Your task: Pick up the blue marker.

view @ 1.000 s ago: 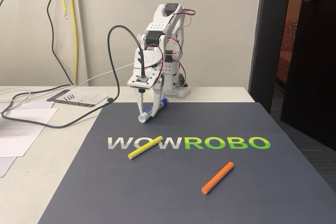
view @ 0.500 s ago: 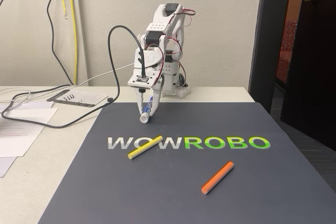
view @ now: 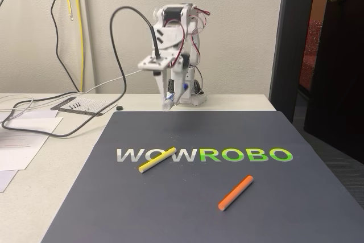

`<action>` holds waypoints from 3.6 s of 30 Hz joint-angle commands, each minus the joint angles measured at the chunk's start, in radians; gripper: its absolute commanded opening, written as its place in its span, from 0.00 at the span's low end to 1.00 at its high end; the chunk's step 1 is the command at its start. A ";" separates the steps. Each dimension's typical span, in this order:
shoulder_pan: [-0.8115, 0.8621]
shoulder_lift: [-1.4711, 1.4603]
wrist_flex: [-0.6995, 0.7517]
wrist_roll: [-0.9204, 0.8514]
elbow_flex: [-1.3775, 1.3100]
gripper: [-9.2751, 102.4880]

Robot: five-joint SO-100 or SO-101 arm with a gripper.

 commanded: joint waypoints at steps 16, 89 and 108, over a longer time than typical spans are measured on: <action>-0.155 -0.138 0.071 0.600 -0.430 0.08; -0.084 1.184 -0.557 1.232 0.876 0.08; -0.092 1.184 -0.572 1.227 0.884 0.08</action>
